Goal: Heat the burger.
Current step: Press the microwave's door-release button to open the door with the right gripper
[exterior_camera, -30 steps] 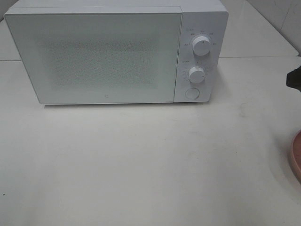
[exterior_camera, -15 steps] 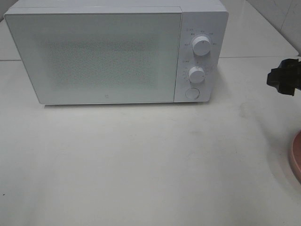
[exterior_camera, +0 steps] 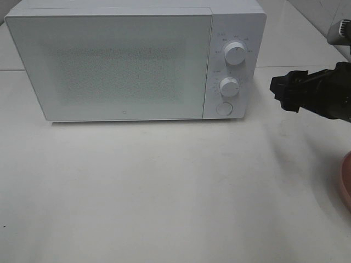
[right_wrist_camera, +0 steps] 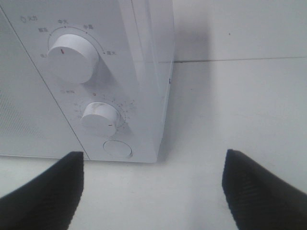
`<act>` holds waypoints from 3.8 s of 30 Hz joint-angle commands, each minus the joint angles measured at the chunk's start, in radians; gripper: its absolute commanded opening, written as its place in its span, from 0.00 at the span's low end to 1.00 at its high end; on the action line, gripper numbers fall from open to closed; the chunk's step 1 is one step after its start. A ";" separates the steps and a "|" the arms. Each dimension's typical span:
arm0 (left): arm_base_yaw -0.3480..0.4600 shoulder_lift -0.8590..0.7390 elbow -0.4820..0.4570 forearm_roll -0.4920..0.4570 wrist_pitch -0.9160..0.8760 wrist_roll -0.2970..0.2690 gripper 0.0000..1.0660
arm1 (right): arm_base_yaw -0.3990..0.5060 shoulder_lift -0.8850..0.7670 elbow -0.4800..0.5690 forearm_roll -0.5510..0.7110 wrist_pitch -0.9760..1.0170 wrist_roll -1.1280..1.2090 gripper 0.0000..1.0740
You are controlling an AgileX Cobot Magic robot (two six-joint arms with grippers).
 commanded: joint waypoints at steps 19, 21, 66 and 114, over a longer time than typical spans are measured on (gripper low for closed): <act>0.001 -0.023 0.003 -0.006 -0.013 0.000 0.92 | 0.454 0.247 0.079 0.671 -0.609 -0.381 0.71; 0.001 -0.023 0.003 -0.006 -0.013 0.000 0.92 | 0.490 0.268 0.078 0.705 -0.627 -0.381 0.71; 0.001 -0.023 0.003 -0.006 -0.013 0.001 0.92 | 0.583 0.346 0.075 0.747 -0.640 0.735 0.60; 0.001 -0.023 0.003 -0.006 -0.013 0.000 0.92 | 0.409 0.467 -0.124 0.567 -0.327 1.187 0.00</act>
